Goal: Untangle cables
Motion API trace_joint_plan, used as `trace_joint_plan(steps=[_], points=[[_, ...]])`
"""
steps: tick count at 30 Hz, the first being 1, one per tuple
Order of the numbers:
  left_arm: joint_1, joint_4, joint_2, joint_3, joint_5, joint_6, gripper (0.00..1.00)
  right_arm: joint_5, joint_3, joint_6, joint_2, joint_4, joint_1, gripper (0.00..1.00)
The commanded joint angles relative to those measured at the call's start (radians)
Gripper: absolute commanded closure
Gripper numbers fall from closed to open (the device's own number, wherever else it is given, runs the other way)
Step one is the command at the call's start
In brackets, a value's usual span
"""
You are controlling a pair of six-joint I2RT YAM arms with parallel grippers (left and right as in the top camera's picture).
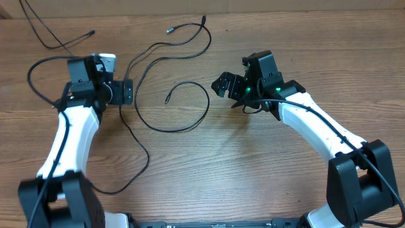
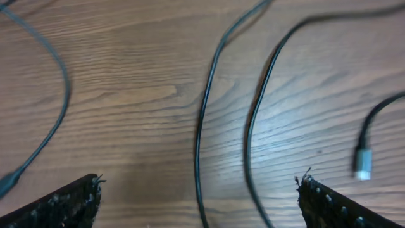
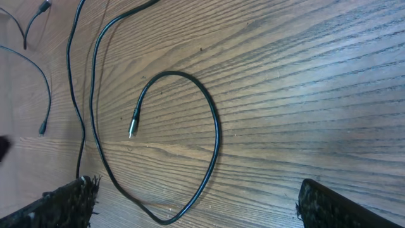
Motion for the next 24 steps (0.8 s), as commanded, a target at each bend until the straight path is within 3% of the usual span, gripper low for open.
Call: trace_joint_plan(steps=[1,13,15,21,23,24], points=[[-0.003,0.036,0.074,-0.013,-0.001,0.166,0.0,0.011,-0.002,-0.004,-0.021,0.005,0.005,0.0],[-0.003,0.248,0.31,-0.013,-0.055,0.166,0.0,0.01,-0.002,-0.005,-0.021,0.005,0.005,0.0],[-0.003,0.28,0.345,-0.013,-0.052,0.157,0.04,0.01,-0.002,-0.004,-0.021,0.005,0.005,0.0],[-0.003,0.328,0.428,-0.013,-0.048,0.077,0.31,0.01,-0.002,-0.004,-0.021,0.005,0.005,0.0],[-0.003,0.336,0.446,-0.013,-0.04,0.063,0.53,0.01,-0.002,-0.004,-0.021,0.005,0.005,0.0],[-0.003,0.338,0.45,-0.013,-0.038,0.063,0.73,0.01,-0.002,-0.005,-0.021,0.005,0.005,0.0]])
